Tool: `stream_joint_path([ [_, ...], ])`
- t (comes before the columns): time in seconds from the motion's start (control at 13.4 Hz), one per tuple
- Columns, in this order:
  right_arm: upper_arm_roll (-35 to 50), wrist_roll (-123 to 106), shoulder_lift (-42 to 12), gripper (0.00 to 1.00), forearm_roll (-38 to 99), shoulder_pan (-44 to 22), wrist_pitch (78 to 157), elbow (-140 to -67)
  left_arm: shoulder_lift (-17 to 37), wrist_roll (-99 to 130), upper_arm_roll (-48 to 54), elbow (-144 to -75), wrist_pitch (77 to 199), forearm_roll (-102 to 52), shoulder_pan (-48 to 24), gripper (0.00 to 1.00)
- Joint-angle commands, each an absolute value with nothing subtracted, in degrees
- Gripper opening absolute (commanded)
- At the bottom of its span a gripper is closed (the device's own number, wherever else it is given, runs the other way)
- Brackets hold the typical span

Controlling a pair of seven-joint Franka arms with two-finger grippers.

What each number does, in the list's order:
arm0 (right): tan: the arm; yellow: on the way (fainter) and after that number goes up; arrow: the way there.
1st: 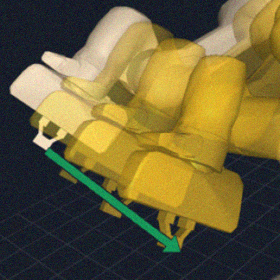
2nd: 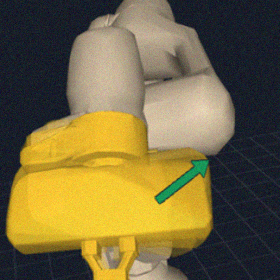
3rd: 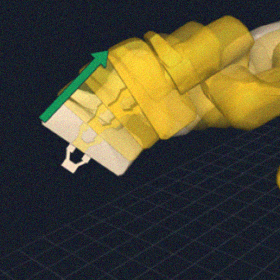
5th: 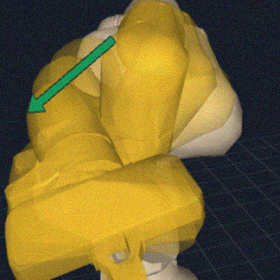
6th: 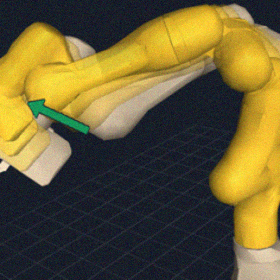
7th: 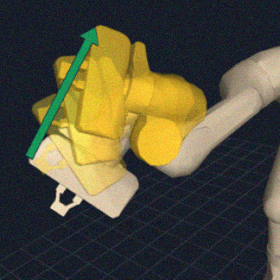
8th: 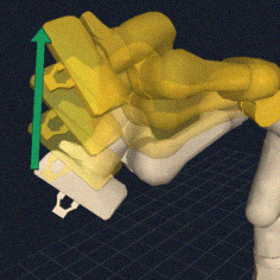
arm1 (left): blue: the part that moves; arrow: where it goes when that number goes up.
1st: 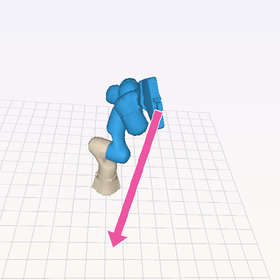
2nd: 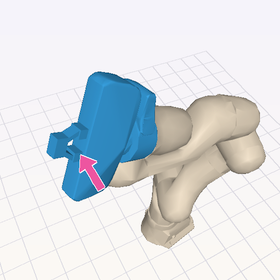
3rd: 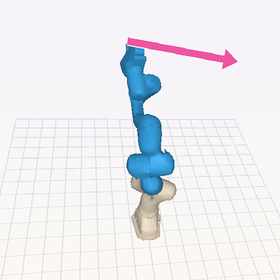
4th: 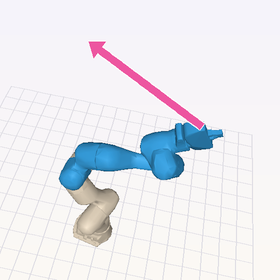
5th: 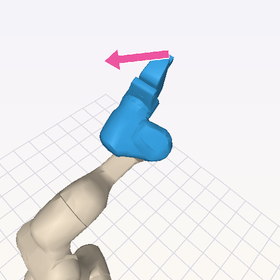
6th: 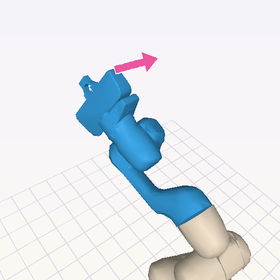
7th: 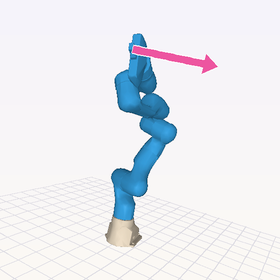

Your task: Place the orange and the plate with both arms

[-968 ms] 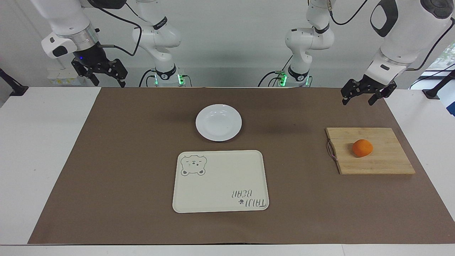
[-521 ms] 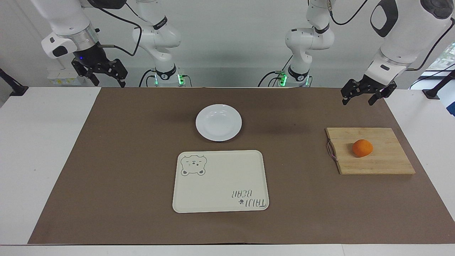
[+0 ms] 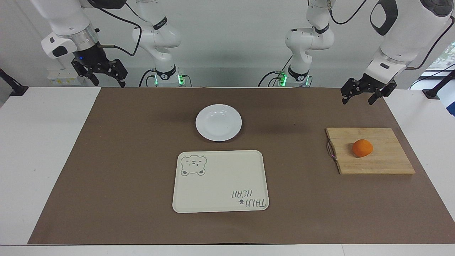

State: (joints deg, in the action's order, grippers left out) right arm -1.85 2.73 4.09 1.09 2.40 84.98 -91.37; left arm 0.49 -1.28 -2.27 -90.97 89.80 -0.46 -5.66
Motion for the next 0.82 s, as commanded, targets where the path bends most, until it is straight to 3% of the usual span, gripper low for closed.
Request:
stream_joint_path([
  [0.0, -1.7, 1.7, 4.8, 1.0, 0.8, 2.5, 84.9, -92.0, -0.8, -2.1, -2.6, -92.1, 89.9, -0.9, -5.5, 1.0],
  [0.74, -1.7, 1.7, 4.8, 1.0, 0.8, 2.5, 84.9, -92.0, -2.1, -3.5, -3.1, -100.8, 99.6, -0.5, -2.0, 1.0],
])
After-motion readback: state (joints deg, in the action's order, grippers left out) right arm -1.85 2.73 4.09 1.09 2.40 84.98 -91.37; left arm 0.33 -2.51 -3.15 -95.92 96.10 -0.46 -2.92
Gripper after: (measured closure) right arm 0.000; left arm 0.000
